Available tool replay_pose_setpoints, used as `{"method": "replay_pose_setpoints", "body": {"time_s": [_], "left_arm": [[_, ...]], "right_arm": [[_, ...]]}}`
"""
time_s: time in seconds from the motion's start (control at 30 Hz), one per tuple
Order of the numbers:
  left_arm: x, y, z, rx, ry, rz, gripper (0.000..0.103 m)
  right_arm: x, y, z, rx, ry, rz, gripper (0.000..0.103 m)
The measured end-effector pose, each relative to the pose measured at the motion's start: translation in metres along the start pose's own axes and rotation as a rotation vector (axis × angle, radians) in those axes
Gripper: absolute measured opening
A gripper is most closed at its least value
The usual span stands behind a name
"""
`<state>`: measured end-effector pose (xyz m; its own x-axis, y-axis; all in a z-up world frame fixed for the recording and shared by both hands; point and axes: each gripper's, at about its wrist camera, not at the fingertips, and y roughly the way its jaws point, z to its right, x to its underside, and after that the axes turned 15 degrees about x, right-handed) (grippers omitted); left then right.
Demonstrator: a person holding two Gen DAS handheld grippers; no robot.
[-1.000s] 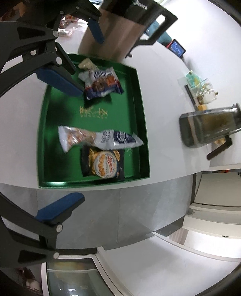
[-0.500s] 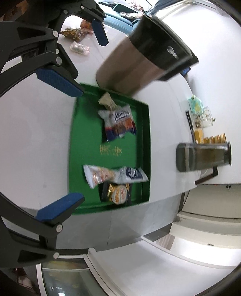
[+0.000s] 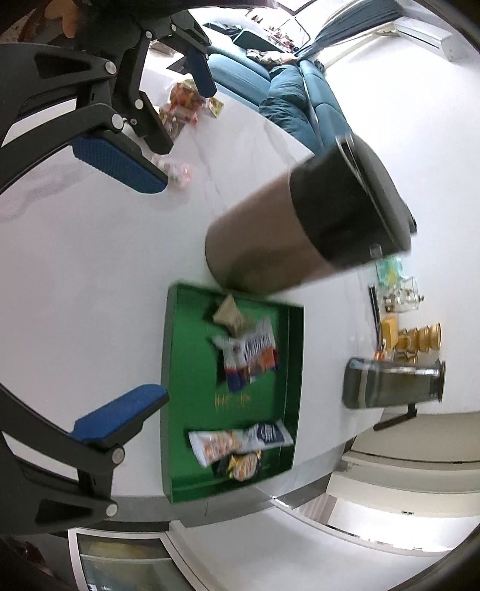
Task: Organize snacks
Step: 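Move both grippers back from the tray toward the remaining snacks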
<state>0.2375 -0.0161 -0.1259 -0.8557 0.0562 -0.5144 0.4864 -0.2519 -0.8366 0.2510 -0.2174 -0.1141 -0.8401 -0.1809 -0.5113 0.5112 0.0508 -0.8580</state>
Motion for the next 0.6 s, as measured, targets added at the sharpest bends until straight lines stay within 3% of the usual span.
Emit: {"method": "replay_pose_setpoints", "body": {"time_s": [0.33,0.6], "left_arm": [[0.027,-0.03,-0.103,-0.017,-0.033,-0.01,0.102],[0.04,-0.026,-0.175,-0.016,-0.048,-0.049,0.102]], "right_arm": [[0.002,-0.005,-0.094,-0.003,0.016,-0.023,0.103],[0.008,0.005,-0.164,0.008,0.008,-0.061,0.103]]}}
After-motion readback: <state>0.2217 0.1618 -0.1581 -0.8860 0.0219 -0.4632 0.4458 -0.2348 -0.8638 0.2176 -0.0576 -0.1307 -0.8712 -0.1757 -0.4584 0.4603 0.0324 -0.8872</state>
